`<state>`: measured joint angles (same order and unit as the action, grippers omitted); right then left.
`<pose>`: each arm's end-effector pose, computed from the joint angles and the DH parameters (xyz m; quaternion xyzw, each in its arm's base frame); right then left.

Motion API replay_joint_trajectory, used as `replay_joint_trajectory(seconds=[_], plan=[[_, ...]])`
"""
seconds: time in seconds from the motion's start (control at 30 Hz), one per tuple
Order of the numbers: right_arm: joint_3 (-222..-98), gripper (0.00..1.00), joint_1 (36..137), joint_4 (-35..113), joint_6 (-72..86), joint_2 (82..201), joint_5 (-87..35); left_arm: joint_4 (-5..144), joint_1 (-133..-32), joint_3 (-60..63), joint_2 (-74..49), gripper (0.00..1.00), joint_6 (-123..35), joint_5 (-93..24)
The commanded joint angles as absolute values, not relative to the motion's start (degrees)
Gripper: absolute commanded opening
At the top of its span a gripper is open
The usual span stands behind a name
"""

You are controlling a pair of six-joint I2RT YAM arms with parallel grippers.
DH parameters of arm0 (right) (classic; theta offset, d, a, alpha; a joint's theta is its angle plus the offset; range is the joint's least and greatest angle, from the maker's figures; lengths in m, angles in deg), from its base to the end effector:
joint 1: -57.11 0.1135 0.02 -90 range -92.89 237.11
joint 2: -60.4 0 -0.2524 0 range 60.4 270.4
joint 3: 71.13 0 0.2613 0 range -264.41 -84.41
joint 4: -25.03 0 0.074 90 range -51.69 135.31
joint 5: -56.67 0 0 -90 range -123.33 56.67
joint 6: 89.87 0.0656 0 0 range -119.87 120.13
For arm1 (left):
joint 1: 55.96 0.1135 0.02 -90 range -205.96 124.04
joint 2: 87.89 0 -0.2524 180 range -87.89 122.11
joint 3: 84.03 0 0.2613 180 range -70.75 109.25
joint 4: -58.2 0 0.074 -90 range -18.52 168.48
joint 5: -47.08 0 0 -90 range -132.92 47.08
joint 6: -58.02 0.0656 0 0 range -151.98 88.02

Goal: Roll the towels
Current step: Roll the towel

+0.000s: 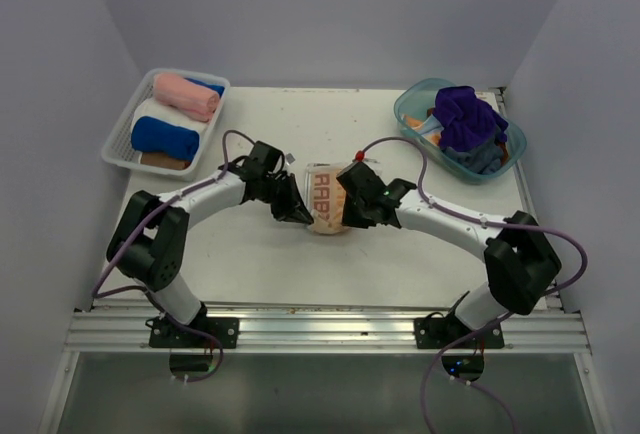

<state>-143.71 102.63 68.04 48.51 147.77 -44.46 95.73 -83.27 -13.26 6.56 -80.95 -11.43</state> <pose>0.2436 0.2300 0.1818 0.0507 0.9553 0.1381 0.2565 0.2877 -0.1871 0.1463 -0.1089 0.9283 -0.3545 0.0259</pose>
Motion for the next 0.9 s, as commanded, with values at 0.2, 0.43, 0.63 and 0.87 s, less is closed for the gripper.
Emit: replay_joint_trajectory(seconds=[0.2,0.43,0.63,0.87], plan=[[-149.62,0.0,99.65,69.07,45.66,153.12,-43.44,94.6,-79.25,-8.7,10.28,0.0,-82.34,-7.76],[-152.87,0.0,97.46,70.03,44.34,155.32,-42.91,95.56,-77.49,-6.86,11.07,0.0,-81.03,-7.32],[-145.5,0.0,98.76,68.46,47.05,150.86,-39.22,96.62,-77.49,-11.59,8.35,0.0,-78.56,-6.44],[-136.27,0.0,106.15,68.63,53.3,145.13,-40.09,96.88,-79.16,-21.43,3.96,0.0,-77.07,-5.92]])
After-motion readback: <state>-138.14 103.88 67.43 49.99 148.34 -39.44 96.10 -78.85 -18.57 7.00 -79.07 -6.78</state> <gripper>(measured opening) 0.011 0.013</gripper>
